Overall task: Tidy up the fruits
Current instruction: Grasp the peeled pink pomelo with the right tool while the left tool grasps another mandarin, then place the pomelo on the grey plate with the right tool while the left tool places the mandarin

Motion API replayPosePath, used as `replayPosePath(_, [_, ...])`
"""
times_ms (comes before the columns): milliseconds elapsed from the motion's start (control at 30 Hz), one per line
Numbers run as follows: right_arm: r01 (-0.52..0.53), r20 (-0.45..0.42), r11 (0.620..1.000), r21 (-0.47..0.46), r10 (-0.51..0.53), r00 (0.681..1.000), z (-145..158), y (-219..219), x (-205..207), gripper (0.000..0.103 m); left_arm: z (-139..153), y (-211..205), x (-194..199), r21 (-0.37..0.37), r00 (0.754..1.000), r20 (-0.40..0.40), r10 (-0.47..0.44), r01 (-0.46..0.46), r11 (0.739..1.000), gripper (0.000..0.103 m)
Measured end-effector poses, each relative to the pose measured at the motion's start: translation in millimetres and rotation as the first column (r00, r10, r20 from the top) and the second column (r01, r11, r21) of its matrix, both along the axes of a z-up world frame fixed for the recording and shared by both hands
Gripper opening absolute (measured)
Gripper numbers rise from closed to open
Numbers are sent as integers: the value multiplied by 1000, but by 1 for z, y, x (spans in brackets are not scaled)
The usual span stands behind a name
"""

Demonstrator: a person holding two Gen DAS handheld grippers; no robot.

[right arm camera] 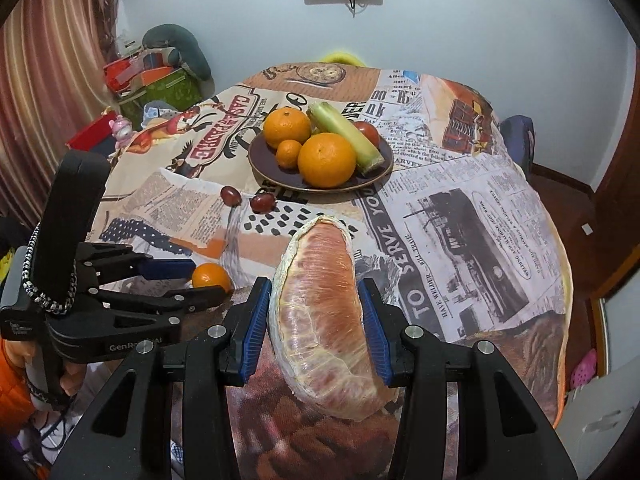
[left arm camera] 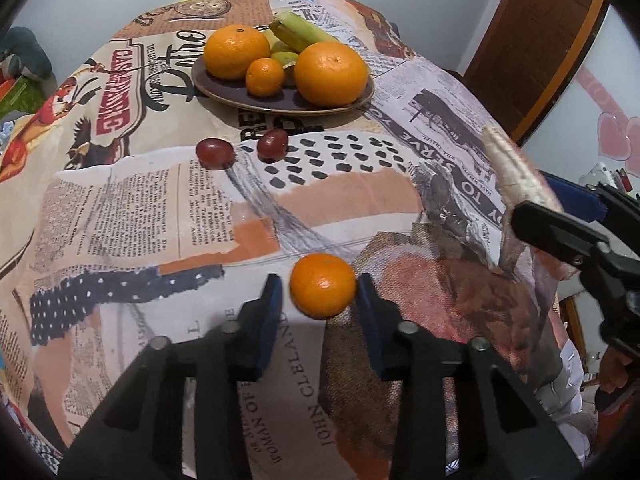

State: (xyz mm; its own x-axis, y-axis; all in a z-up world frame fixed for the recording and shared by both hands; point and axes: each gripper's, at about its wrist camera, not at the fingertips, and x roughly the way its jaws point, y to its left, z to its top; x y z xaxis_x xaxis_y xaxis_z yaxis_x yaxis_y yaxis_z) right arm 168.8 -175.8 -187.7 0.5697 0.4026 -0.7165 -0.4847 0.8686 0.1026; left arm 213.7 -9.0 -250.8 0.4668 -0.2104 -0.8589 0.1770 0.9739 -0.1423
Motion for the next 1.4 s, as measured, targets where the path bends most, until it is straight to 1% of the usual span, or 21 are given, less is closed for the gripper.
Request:
replayPosePath(167, [-6,-5,1000,5,6,1000,-2,3,4,41,3,3,2,21,1000,18,11,-12,1000,34])
replayPosePath(367, [-5,0,1000,12,5,1000,0,6,15,41,15,21,12,19,997,50,65,-66,998,34])
replayPosePath(667, [-13,25,999,29,12,1000,9,17,47,41,43,51,40,21,984,134,121,-125,992,34])
replayPosePath(800, [-22,49,999,32,20,999,16,24,65,41,49,57,56,7,979,156,134,-137,991,34])
replayPosePath(1067, [-25,95,999,32,22,995,25,37,95,41,50,58,92,5,973,184,137,-141,990,34])
replayPosePath(1400, [-47,132,998,42,41,990,32,62,132,41,52,53,129,-14,970,212,116,-116,993,34])
